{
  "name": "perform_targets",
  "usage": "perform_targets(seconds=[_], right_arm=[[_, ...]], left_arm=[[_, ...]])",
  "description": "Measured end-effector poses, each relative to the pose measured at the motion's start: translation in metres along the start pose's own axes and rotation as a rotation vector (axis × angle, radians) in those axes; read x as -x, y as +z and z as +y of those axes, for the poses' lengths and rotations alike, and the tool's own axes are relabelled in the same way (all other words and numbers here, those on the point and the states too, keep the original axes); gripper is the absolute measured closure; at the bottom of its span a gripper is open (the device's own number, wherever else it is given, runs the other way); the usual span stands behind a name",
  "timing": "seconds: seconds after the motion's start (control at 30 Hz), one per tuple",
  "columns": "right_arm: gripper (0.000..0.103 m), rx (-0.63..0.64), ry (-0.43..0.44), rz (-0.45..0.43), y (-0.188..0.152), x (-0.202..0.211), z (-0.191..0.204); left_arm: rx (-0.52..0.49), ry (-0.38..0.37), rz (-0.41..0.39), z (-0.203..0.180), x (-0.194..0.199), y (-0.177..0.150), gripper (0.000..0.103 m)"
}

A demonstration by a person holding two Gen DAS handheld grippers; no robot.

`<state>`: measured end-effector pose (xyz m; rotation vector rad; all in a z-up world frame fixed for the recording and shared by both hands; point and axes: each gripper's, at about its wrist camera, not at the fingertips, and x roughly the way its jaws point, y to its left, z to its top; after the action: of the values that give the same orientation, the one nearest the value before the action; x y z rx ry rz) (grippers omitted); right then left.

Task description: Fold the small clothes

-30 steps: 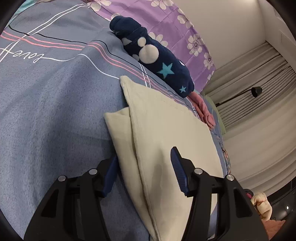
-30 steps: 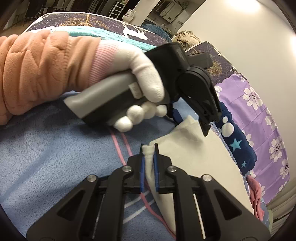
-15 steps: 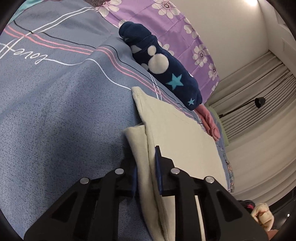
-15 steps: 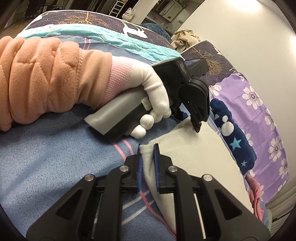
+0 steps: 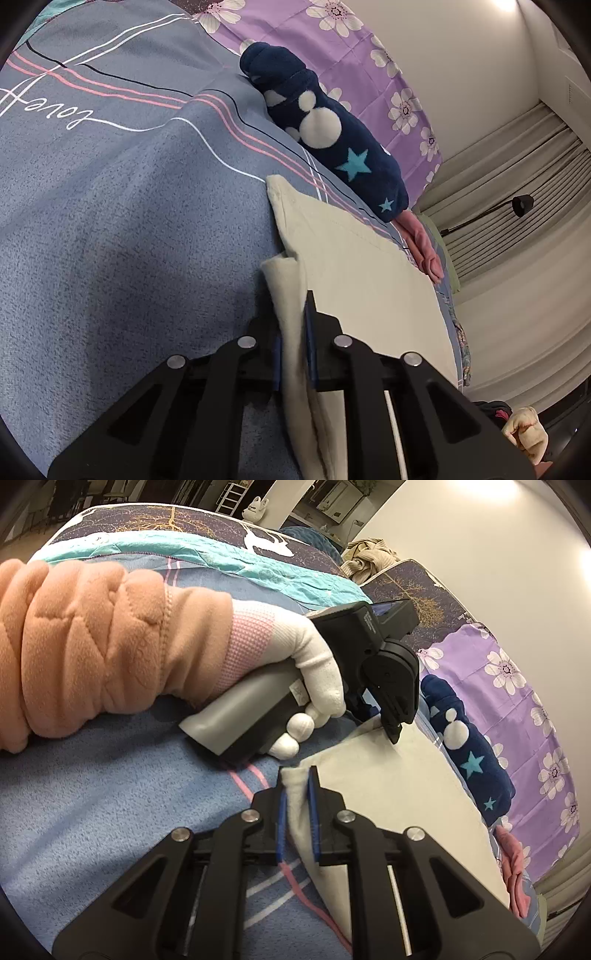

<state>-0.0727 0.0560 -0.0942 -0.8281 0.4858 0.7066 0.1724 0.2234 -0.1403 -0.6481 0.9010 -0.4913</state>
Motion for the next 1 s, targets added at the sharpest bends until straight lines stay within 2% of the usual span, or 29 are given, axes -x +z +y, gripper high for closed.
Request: perform_targets(seconds=[0.17, 0.23, 0.3, 0.43, 0.5, 0.53, 0.6, 0.67, 0.8, 1.0], right_arm=[[0.09, -0.033, 0.028, 0.0, -0.001, 0.005, -0.008], [0.08, -0.07, 0.043, 0.008, -0.006, 0.011, -0.017], [0.079, -0.107, 0.053, 0.037, -0.017, 0.016, -0.029], [0.079, -0.129, 0.051, 0.091, -0.035, 0.017, -0.039], [0.075, -0.098, 0.028, 0.094, -0.037, 0.018, -0.036], [0.069, -0.073, 0.011, 0.093, -0.037, 0.018, -0.032], [0.062, 0.011, -0.037, 0.093, -0.035, 0.016, -0.016], [0.062, 0.087, -0.101, 0.09, -0.032, 0.013, -0.001], [0.061, 0.137, -0.201, 0.104, -0.022, -0.002, 0.009], [0.065, 0.135, -0.264, 0.107, -0.003, -0.028, 0.01]], left_arm=[[0.011, -0.024, -0.006, 0.002, 0.003, -0.001, 0.09], [0.017, -0.038, -0.007, 0.002, 0.008, -0.002, 0.088], [0.019, -0.043, -0.011, 0.002, 0.014, -0.002, 0.082], [0.019, -0.037, -0.012, 0.003, 0.022, -0.003, 0.079], [-0.005, -0.037, 0.01, 0.0, 0.022, -0.005, 0.072], [-0.023, -0.036, 0.018, -0.003, 0.021, -0.006, 0.069], [-0.06, -0.025, 0.025, -0.009, 0.018, -0.008, 0.066], [-0.073, -0.02, 0.026, -0.011, 0.014, -0.009, 0.066], [-0.053, -0.041, 0.022, -0.006, 0.013, -0.009, 0.066], [-0.037, -0.07, 0.031, -0.006, 0.007, -0.004, 0.065]])
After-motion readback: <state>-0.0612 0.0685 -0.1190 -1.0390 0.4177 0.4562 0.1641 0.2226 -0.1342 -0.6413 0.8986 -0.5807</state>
